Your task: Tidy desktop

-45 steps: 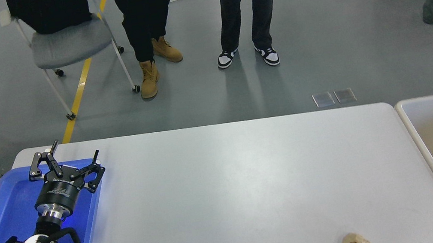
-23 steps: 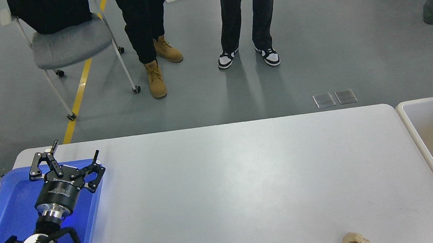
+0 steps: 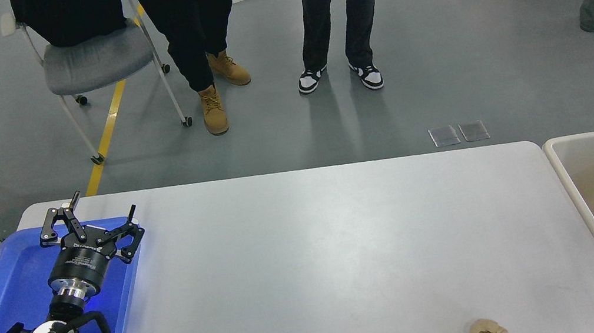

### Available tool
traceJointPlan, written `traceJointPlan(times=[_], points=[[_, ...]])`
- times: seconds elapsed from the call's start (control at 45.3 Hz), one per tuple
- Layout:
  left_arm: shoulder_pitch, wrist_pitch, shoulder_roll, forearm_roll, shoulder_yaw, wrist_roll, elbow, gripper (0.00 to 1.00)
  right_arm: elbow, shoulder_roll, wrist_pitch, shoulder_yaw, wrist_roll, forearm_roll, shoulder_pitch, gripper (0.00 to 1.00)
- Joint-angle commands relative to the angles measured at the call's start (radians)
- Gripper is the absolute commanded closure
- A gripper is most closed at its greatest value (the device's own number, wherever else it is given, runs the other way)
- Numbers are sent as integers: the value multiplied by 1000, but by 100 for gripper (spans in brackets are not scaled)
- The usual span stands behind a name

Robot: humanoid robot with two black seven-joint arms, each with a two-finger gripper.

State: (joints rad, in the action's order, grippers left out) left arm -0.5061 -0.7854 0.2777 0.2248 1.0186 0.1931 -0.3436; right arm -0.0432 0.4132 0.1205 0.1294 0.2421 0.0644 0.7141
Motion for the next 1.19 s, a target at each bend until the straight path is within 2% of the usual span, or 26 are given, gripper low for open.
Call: traceJointPlan(times=[0.0, 0.199, 0.221, 0.243, 0.265, 0.287, 0.331, 0.398, 0.707, 0.839, 1.171], points=[[0, 0, 0, 1, 0, 0, 0, 0, 0, -33, 18, -77, -3, 9, -59, 100], [0, 0, 0, 1, 0, 0, 0, 0, 0, -33, 17, -93, -9, 11, -76, 100], [0, 0, 0, 1, 0, 0, 0, 0, 0, -33, 18, -93, -9, 11, -76, 96], [0, 0, 0, 1, 0, 0, 0, 0, 0, -31, 16, -94, -9, 11, -76, 80], [0, 0, 0, 1, 0, 0, 0, 0, 0, -31, 17, -96, -11, 11, -76, 56], [0, 0, 0, -1, 0, 0, 0, 0, -1, -31, 18, -100, -12, 11, -76, 42], [0, 0, 0, 1, 0, 0, 0, 0, -1, -31, 18, -106, -20, 11, -77, 29], [0, 0, 0, 1, 0, 0, 0, 0, -1, -28, 14, -120, -33, 11, -79, 0], [0, 0, 0, -1, 0, 0, 0, 0, -1, -1, -4, -117, -40, -1, -62, 0], [0, 0, 0, 1, 0, 0, 0, 0, -3, 10, -44, -109, -38, -9, -18, 0], [0, 0, 0, -1, -2, 0, 0, 0, -7, 105, -294, 16, -37, -74, 137, 0]])
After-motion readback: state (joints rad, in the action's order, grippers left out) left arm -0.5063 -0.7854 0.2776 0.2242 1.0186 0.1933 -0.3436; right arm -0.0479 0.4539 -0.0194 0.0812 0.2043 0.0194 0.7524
